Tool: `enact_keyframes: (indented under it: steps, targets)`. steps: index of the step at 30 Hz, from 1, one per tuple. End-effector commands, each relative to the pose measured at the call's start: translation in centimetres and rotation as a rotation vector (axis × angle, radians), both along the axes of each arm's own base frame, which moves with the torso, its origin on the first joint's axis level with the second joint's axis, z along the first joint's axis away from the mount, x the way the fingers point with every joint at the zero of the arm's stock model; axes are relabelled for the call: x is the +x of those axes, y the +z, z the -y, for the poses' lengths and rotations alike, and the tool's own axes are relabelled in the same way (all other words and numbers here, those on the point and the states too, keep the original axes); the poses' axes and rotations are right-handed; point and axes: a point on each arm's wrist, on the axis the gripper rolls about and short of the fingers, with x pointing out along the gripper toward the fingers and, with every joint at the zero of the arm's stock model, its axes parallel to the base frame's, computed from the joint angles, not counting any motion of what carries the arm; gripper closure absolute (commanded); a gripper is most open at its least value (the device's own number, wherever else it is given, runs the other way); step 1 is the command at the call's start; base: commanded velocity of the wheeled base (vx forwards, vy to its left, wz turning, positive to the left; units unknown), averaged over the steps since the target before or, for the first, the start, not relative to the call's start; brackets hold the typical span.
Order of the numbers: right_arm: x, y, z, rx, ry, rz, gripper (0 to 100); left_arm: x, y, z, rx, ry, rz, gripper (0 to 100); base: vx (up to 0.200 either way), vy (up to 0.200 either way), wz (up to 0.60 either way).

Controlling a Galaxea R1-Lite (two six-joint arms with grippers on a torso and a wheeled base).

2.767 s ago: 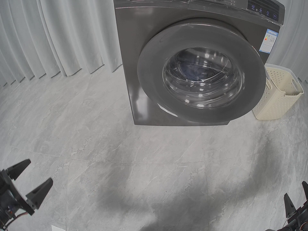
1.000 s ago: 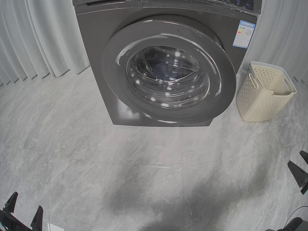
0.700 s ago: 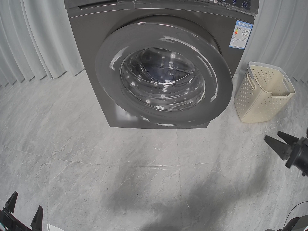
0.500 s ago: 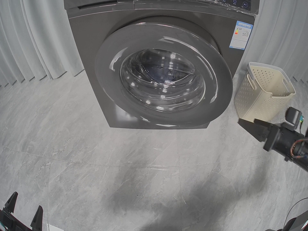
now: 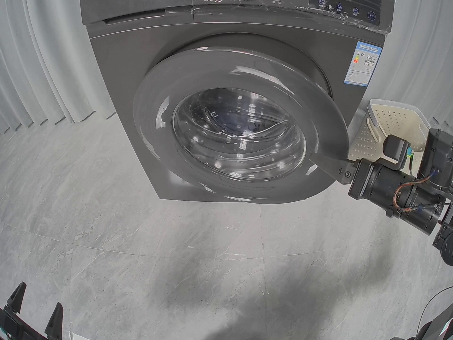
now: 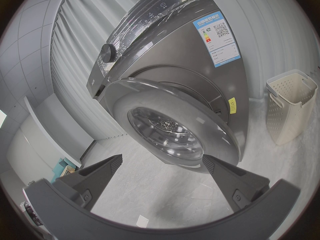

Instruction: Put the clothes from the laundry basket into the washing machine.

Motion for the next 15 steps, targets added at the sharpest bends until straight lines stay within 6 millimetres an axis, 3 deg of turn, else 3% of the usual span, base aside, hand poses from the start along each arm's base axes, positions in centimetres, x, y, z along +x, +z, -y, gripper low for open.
enact_keyframes:
  steps: [1, 6, 15]
  targets:
    - [0.3, 0.2, -0.1, 0.004, -0.003, 0.008, 0, 0.1, -0.5, 0.0, 0.000, 0.000, -0.010, 0, 0.200, 0.000, 0.00]
    - [1.0, 0.9, -0.3, 0.018, -0.011, 0.029, 0, 0.1, -0.5, 0.0, 0.000, 0.000, -0.010, 0, 0.200, 0.000, 0.00]
    - [3.5, 2.8, -0.9, 0.051, -0.110, 0.086, 0, 0.1, -0.5, 0.0, 0.000, -0.002, -0.009, 0, 0.000, 0.000, 0.00]
